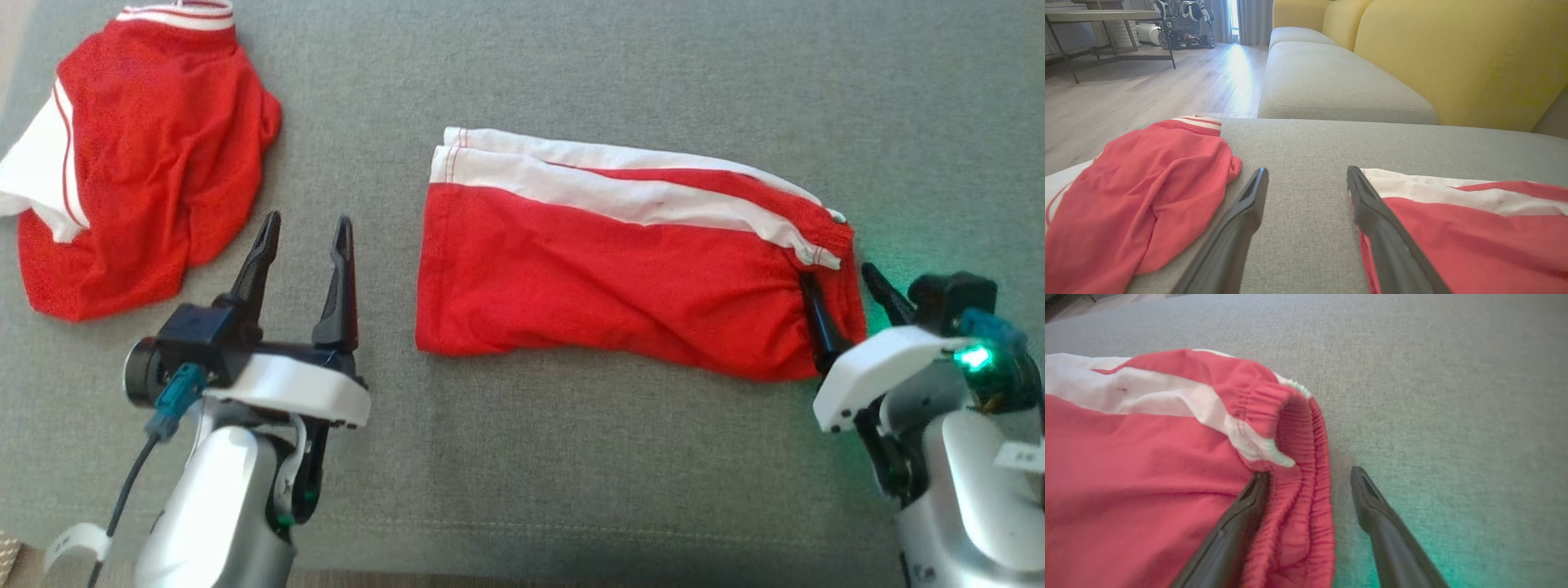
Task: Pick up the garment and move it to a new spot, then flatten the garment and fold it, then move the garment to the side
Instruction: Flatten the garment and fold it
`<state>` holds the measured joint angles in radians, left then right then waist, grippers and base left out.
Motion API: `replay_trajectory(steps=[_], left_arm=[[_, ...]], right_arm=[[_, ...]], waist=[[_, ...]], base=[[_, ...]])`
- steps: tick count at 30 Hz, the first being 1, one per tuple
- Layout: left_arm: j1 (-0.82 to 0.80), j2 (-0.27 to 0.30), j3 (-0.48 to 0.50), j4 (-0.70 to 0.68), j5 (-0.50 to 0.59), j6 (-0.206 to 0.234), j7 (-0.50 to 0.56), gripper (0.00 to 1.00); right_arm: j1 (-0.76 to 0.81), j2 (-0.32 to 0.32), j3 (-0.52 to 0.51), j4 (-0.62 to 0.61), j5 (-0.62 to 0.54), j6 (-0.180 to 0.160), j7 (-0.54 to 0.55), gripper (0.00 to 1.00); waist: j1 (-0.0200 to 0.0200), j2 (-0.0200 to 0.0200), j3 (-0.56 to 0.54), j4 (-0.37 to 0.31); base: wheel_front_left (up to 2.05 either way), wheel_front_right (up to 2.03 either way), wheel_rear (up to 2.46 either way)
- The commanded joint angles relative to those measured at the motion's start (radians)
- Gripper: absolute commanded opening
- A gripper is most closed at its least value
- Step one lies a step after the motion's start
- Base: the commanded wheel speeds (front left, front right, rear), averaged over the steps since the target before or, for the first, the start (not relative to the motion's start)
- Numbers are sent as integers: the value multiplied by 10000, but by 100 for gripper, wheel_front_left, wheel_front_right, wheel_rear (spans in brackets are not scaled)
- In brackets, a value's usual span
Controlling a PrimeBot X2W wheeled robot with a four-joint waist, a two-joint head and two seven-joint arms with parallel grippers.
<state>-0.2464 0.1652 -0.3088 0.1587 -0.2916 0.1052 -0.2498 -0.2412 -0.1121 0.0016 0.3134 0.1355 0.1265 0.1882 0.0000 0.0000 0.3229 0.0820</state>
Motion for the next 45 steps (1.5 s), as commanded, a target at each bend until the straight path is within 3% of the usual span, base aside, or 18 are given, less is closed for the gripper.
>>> replay_trajectory(steps=[1, 4, 5, 6, 7, 28, 32, 40, 45], left_arm=[[-413, 83, 387, -281, 114, -29, -120, 100], [-470, -11, 428, -224, 203, -95, -120, 100], [-489, -38, 439, -203, 230, -122, -120, 100], [-511, -62, 451, -182, 255, -153, -120, 100], [-529, -82, 468, -168, 283, -177, -120, 100], [-440, -322, 799, 10, 636, -493, -120, 100], [-383, -345, 831, 40, 704, -525, -120, 100], [-377, -393, 821, 98, 811, -574, -120, 100], [-419, -466, 787, 156, 834, -619, -120, 100]], right_arm=[[-252, -141, 291, -119, 129, 42, 247, 100], [-330, -159, 347, 126, 405, 42, 769, 99], [-361, -175, 357, 135, 476, 42, 836, 40], [-386, -175, 361, 134, 566, 42, 864, 7], [-405, -184, 373, 137, 638, 42, 910, 0], [-79, -827, -744, -1024, 1004, 42, 1193, 0], [-125, -843, -323, -1632, 1730, 42, 1509, 0], [-304, -386, 468, -3404, 5220, 42, 3081, 0], [-598, -24, 982, -3619, 6634, 42, 3517, 0]], waist=[[0, 0, 84, 39], [0, 0, 140, 25], [0, 0, 153, 16], [0, 0, 161, 4], [0, 0, 164, -15], [0, 0, -90, -297], [0, 0, -179, -375], [0, 0, -205, -402], [0, 0, -164, -262]], base=[[0, 0, 0], [0, 0, 0], [0, 0, 0], [0, 0, 0], [0, 0, 0], [0, 0, 0], [0, 0, 0], [0, 0, 0], [0, 0, 0]])
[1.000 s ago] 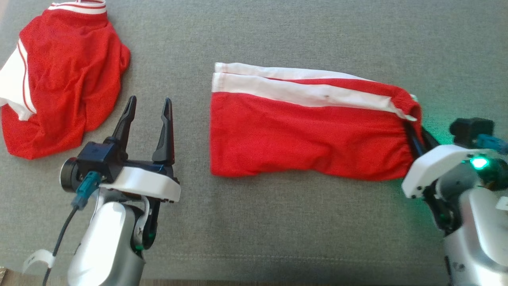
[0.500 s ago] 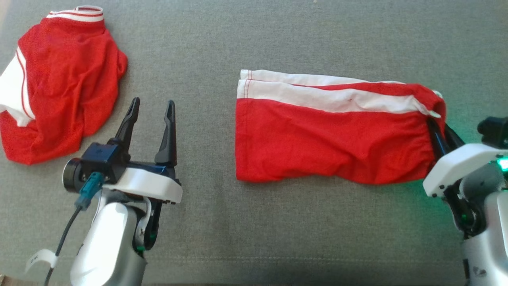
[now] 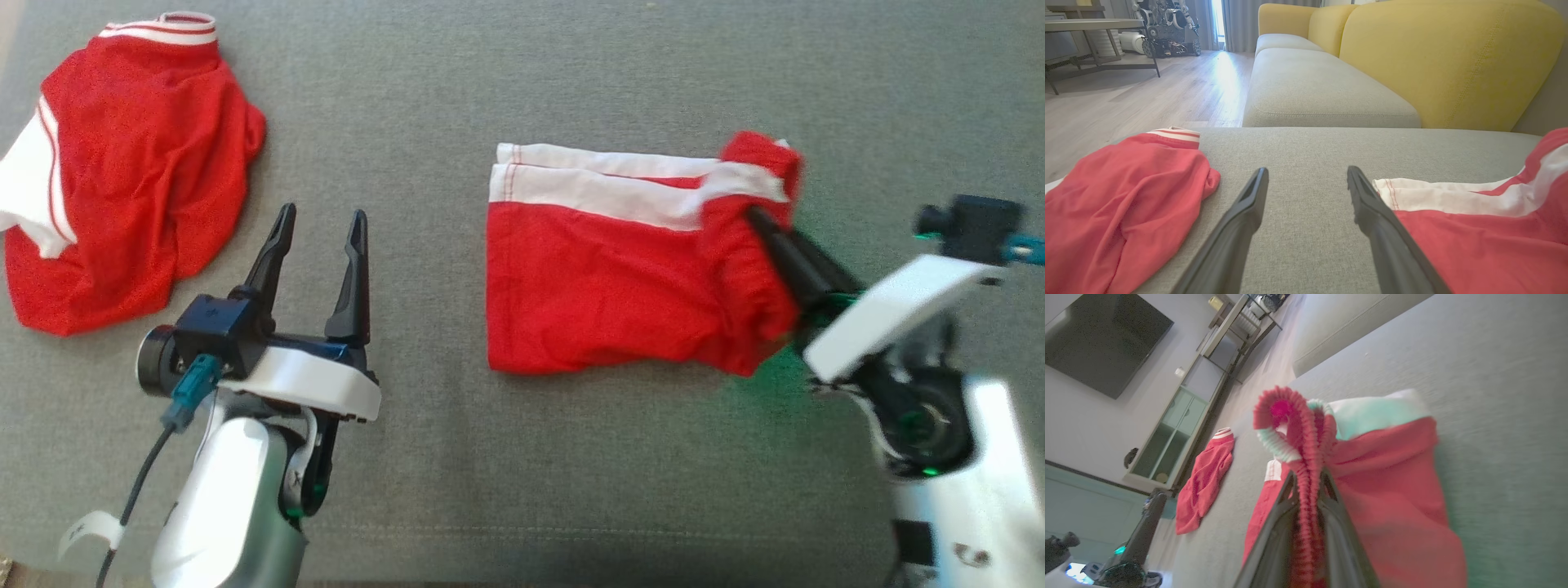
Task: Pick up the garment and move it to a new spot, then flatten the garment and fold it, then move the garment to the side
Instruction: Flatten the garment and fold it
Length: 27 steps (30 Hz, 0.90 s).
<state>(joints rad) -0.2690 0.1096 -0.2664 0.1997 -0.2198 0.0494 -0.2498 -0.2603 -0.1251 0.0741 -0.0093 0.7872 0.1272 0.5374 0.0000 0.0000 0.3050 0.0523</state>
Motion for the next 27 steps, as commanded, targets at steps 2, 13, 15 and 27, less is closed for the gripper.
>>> replay_trajectory(steps=[2, 13, 15, 27], left_arm=[[-213, 52, 362, -242, 106, -84, -120, 100], [-437, -205, 258, -213, 160, -240, -120, 100], [-442, -249, 243, -217, 170, -258, -120, 100], [-335, -372, 414, -155, 192, -272, -120, 100]], right_arm=[[-610, 241, 612, -216, 419, 35, 80, 0], [-2296, 724, 2941, 2375, 1613, 35, -1059, 0], [-2504, 733, 3236, 2844, 1675, 35, -1359, 0], [-3028, 486, 4458, 3542, 1505, 35, -3270, 100]], waist=[[0, 0, 43, 123], [0, 0, 330, 917], [0, 0, 370, 1017], [0, 0, 411, 932]], base=[[0, 0, 0], [0, 0, 0], [0, 0, 0], [0, 0, 0]])
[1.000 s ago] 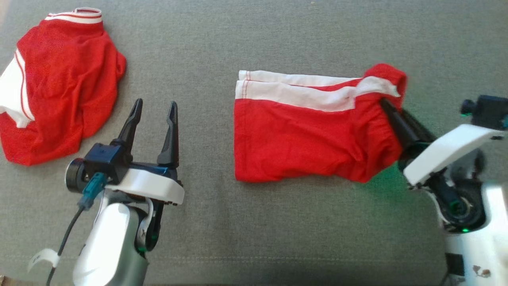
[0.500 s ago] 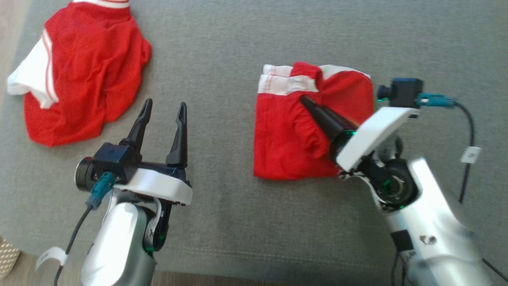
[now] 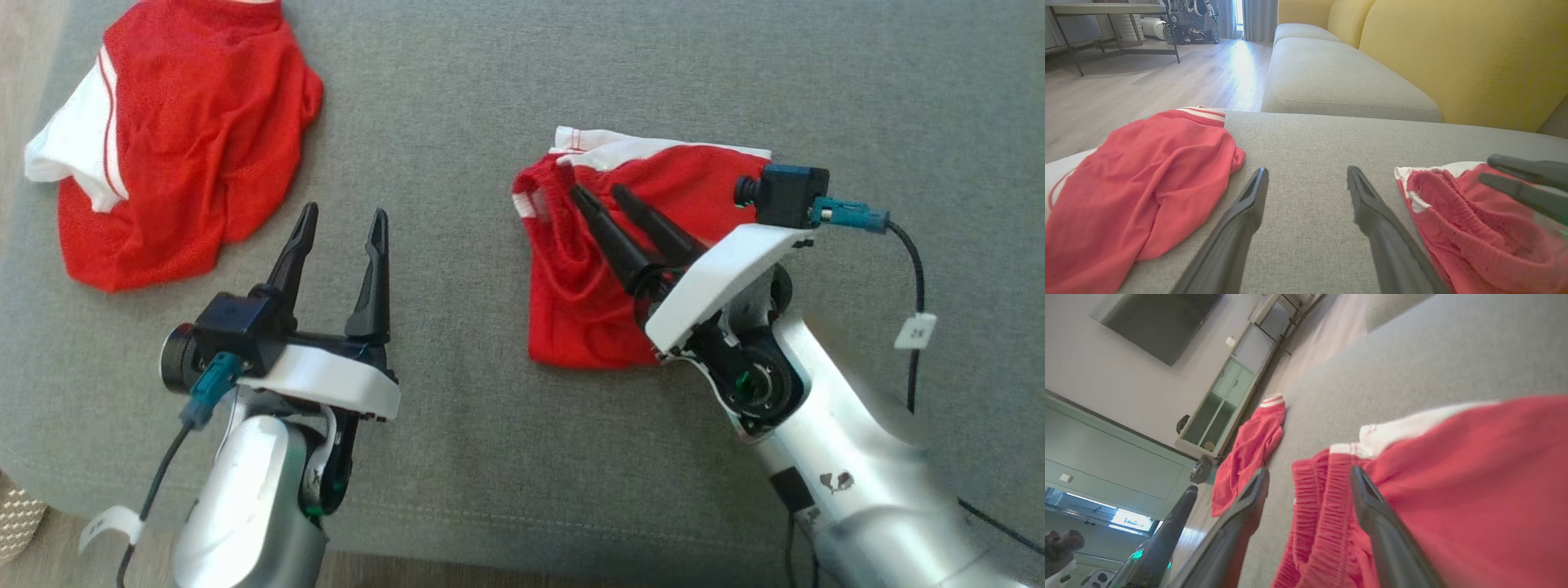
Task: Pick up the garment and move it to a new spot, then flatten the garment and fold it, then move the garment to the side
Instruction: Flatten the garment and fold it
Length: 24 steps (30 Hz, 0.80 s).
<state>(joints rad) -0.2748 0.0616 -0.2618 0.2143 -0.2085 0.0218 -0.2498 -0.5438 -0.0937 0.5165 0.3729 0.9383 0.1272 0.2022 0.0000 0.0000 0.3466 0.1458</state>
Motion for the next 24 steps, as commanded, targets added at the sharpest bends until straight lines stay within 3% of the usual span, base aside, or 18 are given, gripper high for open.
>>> replay_trajectory(steps=[1, 5, 11, 17, 24], left_arm=[[-273, 99, 373, -297, 89, 1, -120, 100], [-235, 78, 415, -278, 121, -13, -120, 100], [-95, 163, 574, -250, 204, -14, -120, 100], [60, 311, 733, -276, 265, 21, -120, 100], [224, 480, 842, -294, 288, 74, -120, 100]], right_arm=[[-195, 51, 170, -438, -97, 35, -197, 100], [-10, -380, 249, -731, -521, 35, -1345, 100], [416, -877, -607, -1027, -1627, 35, -2979, 100], [1266, -1349, -2153, -1412, -2961, 35, -3967, 100], [2297, -1261, -4075, -1928, -4910, 35, -4215, 100]], waist=[[0, 0, -20, -35], [0, 0, -142, -207], [0, 0, -415, -521], [0, 0, -662, -798], [0, 0, -904, -1130]], base=[[0, 0, 0], [0, 0, 0], [0, 0, 0], [0, 0, 0], [0, 0, 0]])
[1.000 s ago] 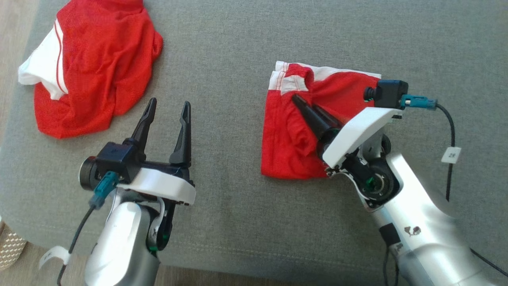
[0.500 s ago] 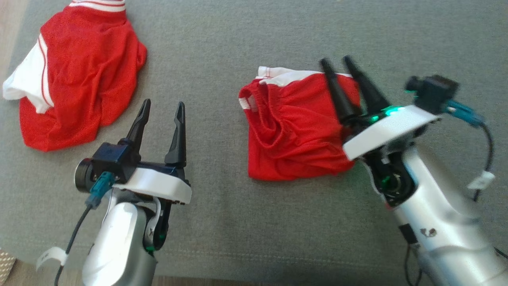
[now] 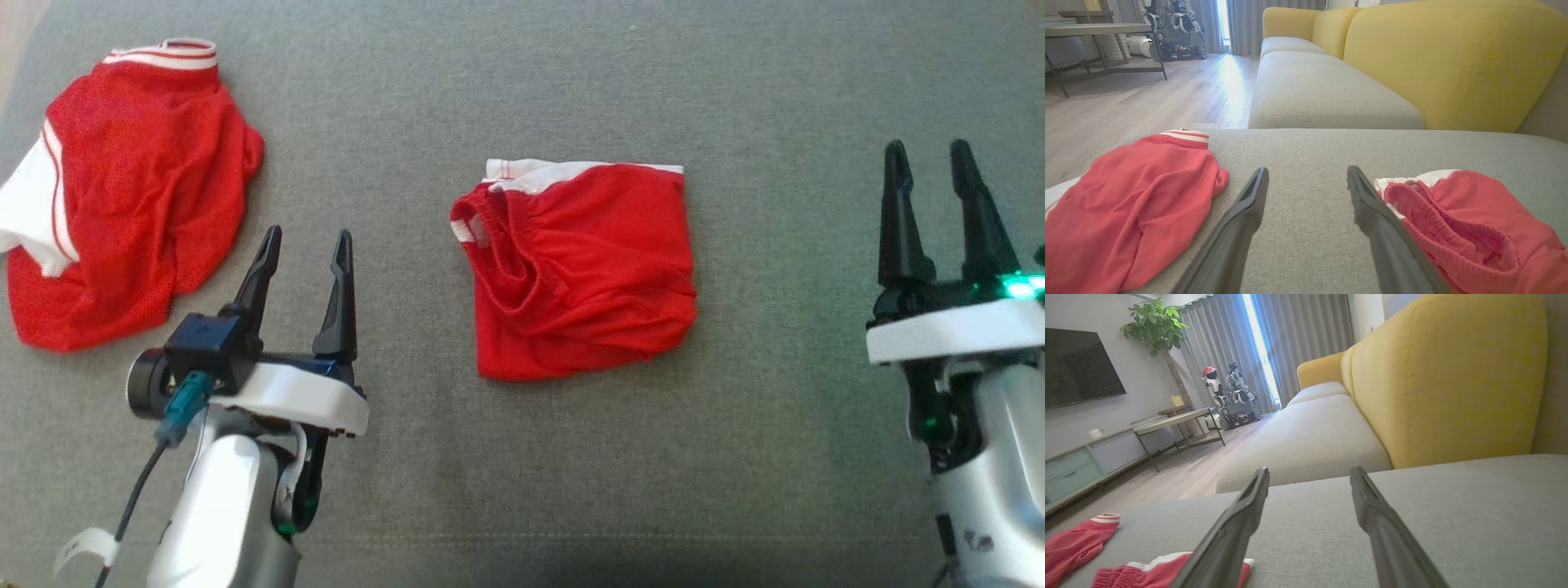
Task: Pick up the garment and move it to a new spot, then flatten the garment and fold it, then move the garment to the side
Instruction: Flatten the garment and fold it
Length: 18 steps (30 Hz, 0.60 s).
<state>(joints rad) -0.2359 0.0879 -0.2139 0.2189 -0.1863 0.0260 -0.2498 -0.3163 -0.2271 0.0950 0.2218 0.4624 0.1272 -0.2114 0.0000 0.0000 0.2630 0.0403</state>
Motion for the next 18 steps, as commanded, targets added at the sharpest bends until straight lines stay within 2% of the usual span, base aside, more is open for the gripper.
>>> replay_trajectory(steps=[1, 6, 18], left_arm=[[-136, 231, 365, -341, 67, 43, -120, 100], [31, 273, 323, -310, 52, 71, -120, 100], [802, 393, 206, -175, -59, 173, 14, 100]], right_arm=[[140, 131, 21, -518, -404, 35, -67, 100], [715, 456, -219, -950, -1358, 35, 136, 100], [1727, 914, -176, -1421, -2343, 35, 562, 100]], waist=[[0, 0, -99, -115], [0, 0, -318, -223], [0, 0, -1226, -353]], base=[[0, 0, 0], [0, 0, 0], [0, 0, 0]])
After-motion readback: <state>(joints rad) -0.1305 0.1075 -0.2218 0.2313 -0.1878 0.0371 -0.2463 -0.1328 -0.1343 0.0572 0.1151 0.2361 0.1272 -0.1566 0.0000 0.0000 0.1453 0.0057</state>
